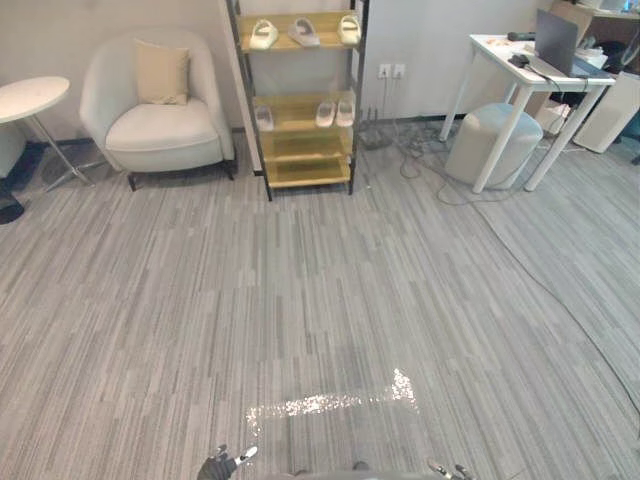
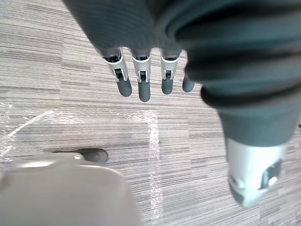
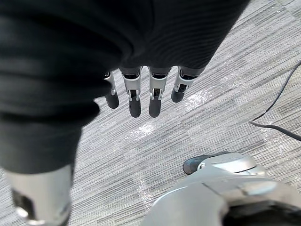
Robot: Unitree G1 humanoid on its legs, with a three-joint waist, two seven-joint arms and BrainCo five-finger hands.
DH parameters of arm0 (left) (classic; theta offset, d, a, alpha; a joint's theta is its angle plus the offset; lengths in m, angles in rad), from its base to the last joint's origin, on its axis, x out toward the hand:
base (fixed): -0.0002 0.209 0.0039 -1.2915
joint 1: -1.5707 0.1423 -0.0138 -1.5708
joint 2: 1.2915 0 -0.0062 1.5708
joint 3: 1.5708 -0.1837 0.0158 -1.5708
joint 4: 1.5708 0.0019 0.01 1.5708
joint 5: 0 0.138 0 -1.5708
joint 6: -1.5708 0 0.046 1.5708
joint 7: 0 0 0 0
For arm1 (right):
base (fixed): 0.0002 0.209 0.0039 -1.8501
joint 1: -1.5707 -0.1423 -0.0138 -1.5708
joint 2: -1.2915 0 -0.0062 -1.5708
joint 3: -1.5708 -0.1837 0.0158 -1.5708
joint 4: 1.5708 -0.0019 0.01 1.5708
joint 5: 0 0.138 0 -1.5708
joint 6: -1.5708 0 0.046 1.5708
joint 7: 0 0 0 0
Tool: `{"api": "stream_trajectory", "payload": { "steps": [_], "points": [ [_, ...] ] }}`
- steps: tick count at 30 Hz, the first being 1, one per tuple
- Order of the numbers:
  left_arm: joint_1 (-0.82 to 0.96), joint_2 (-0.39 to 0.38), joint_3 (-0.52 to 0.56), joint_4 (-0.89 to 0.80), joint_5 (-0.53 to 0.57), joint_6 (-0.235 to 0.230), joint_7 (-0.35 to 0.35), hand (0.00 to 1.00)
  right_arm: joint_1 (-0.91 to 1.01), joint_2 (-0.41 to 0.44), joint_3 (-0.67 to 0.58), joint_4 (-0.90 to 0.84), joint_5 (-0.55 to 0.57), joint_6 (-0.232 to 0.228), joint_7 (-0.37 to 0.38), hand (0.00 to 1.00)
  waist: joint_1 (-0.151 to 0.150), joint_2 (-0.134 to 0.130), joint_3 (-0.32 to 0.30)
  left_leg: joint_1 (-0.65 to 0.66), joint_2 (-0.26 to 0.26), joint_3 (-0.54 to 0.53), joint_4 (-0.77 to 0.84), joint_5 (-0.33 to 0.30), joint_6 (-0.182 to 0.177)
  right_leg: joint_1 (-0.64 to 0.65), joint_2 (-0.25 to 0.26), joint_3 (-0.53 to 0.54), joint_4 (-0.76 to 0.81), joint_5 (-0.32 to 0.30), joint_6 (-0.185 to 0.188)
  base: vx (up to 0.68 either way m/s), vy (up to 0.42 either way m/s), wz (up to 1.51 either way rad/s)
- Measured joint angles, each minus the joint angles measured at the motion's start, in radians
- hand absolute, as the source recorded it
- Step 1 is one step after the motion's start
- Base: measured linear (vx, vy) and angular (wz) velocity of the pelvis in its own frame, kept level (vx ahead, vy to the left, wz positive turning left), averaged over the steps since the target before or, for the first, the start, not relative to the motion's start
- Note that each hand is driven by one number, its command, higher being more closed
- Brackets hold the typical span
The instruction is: Organize the slippers on the shoe rack
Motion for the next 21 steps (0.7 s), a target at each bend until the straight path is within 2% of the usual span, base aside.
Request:
{"api": "stream_trajectory", "payload": {
  "steps": [7,21],
  "points": [
    [-0.026,0.001,0.000,0.017,0.017,-0.001,-0.001,0.00,-0.059,0.007,-0.008,0.028,-0.004,-0.010,0.001,0.00,0.000,-0.005,0.016,0.035,0.000,0.005,-0.026,-0.003,-0.009,0.060,0.002,-0.014,-0.075,0.021,0.024,0.05,-0.007,0.02],
    [-0.036,0.004,0.000,0.016,0.039,-0.001,0.000,0.00,-0.126,0.061,-0.021,0.026,-0.023,-0.013,0.006,0.00,0.007,-0.013,0.039,0.062,0.001,0.012,-0.048,-0.004,-0.009,0.087,0.003,-0.014,-0.098,0.024,0.020,0.00,-0.005,0.00]
  ]
}}
